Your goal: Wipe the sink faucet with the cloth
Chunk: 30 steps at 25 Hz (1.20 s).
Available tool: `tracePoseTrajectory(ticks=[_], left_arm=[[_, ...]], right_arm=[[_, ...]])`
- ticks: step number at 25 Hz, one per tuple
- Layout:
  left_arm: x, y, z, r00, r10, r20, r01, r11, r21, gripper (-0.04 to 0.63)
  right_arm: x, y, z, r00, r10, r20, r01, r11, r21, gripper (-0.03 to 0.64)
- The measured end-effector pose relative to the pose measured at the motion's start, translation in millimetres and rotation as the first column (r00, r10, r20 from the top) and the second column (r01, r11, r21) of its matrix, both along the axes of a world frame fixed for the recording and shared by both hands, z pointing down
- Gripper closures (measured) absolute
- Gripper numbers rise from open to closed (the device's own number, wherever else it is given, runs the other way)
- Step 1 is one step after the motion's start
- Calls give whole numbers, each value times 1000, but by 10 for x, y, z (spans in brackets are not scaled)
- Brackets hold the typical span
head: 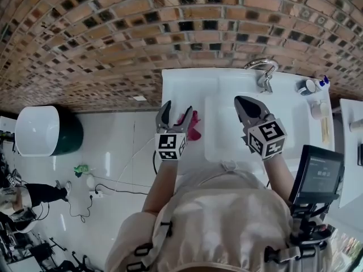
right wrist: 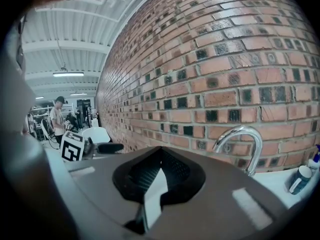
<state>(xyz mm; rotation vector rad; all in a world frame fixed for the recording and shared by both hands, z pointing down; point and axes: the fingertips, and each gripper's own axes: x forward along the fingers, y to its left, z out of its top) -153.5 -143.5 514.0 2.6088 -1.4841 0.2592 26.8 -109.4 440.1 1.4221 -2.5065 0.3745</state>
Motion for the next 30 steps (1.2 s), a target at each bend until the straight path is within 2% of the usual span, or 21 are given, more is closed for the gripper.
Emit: tracePoseTrajectory(ticks=[3, 6, 9, 10, 12, 14, 16, 19, 25, 30], left_arm=[[179, -100, -660, 998, 46, -39, -41, 990, 134, 301], [506, -48, -1159, 989, 145, -14, -137, 959, 248, 301], [781, 0, -1506, 978, 211, -3, -200, 931, 304, 312], [854, 2, -1596, 974, 226, 1, -215, 925, 314, 333], [966, -6, -1725, 969, 247, 7, -236, 917, 322, 384], [1038, -23, -1780, 965, 261, 1, -249, 918, 308, 434], [1060, -36, -1786, 964, 264, -23, -247, 927, 281, 507], [1015, -6, -1725, 972, 231, -50, -212, 946, 247, 582], [1090, 50, -1677, 970, 234, -59, -214, 947, 241, 594], [1201, 87, -1625, 967, 250, -43, -235, 947, 217, 594]], right_arm=[[38, -39, -120, 1000, 10, 14, -10, 1000, 30, 627], [111, -55, -261, 999, 28, 34, -30, 998, 61, 627], [154, -40, -419, 999, 37, 35, -40, 993, 109, 627], [165, -28, -485, 999, 39, 35, -43, 990, 132, 627], [181, 3, -619, 999, 35, 38, -42, 983, 180, 627], [199, 27, -714, 999, 30, 40, -38, 977, 210, 627], [237, 43, -773, 999, 38, 38, -46, 971, 233, 627], [308, 95, -842, 997, 60, 52, -72, 963, 259, 627], [355, 112, -905, 996, 51, 71, -70, 957, 280, 627], [273, 185, -997, 999, 7, 51, -24, 945, 326, 628]])
